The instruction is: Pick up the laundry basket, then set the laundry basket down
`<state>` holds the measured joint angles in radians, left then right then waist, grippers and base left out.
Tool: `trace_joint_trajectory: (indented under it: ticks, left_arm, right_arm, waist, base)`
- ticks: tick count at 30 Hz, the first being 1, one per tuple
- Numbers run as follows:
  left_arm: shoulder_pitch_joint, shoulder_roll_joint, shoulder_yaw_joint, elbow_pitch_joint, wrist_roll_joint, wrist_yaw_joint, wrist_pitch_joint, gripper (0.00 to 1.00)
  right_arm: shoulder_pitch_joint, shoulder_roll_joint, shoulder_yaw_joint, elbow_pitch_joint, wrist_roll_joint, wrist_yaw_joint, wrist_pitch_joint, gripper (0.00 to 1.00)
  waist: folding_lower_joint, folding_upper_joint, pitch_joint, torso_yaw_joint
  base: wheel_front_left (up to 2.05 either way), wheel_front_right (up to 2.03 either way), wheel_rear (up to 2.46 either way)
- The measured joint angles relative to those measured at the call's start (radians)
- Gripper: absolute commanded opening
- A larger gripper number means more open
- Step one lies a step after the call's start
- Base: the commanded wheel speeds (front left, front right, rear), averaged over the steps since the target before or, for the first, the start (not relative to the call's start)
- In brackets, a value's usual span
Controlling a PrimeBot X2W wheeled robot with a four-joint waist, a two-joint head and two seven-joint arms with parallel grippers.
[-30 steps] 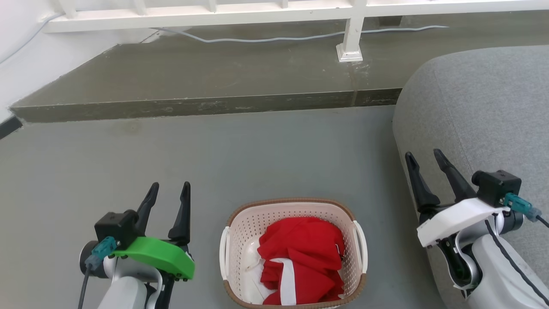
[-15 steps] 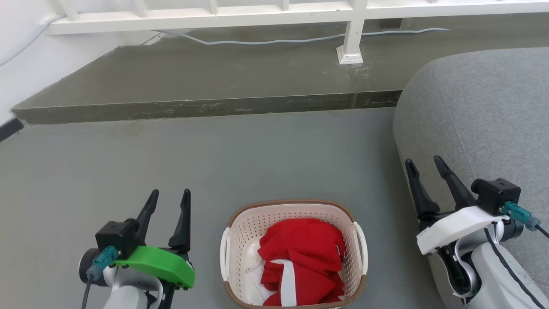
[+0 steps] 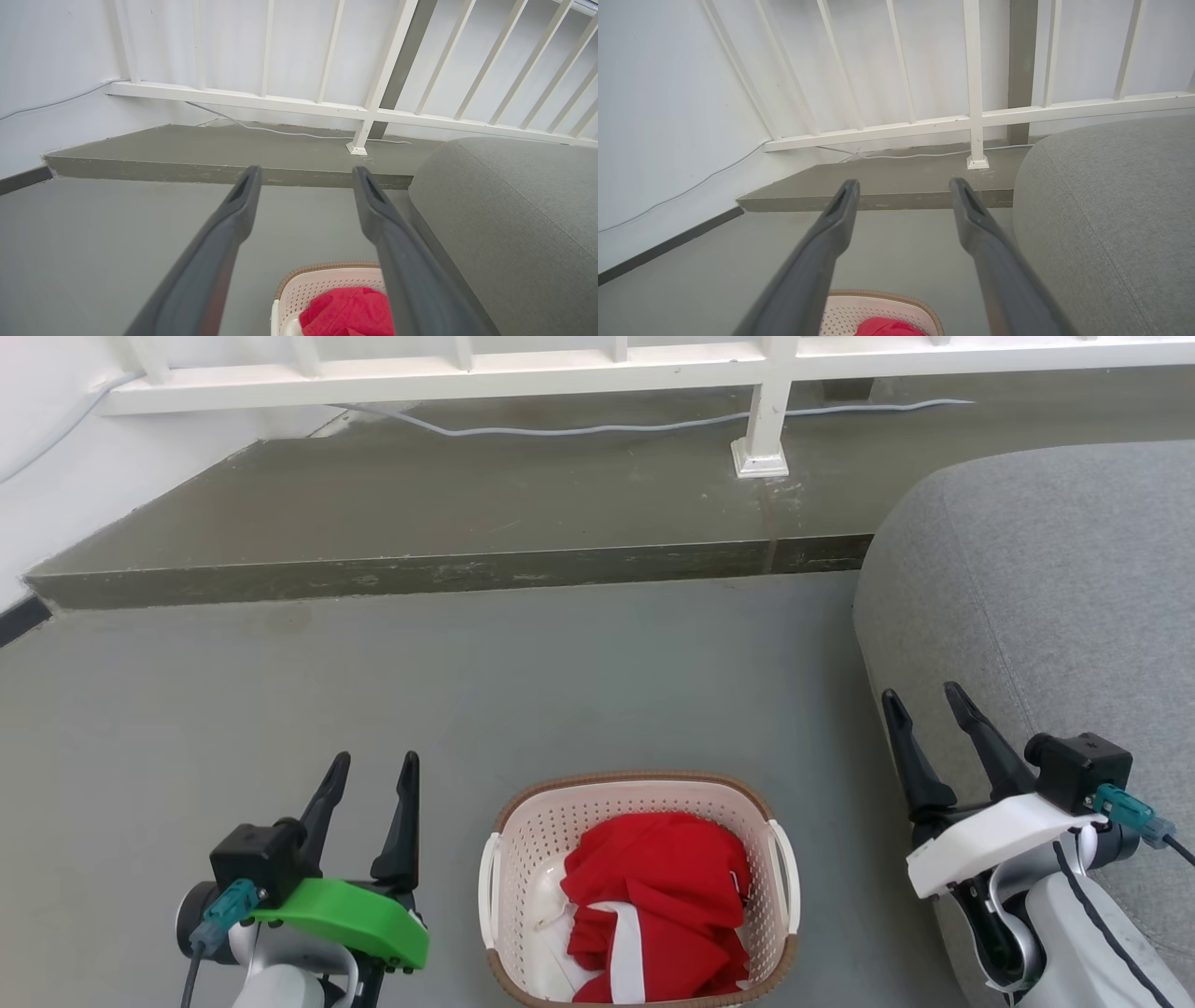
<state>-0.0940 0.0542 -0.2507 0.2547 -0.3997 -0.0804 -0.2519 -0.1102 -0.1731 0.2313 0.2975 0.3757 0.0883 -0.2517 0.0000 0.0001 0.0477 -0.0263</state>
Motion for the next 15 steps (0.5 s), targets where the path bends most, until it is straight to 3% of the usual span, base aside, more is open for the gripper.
trace_joint_trajectory:
  ticks: [15]
  left_arm:
    - [0.017, -0.003, 0.011, -0.003, 0.007, -0.009, 0.000, 1.00]
  right_arm:
    - [0.017, 0.017, -0.022, -0.001, -0.020, 0.016, 0.000, 1.00]
  waist:
    - [0.0000, 0.0000, -0.003, -0.003]
  base:
    - [0.00, 0.00, 0.00]
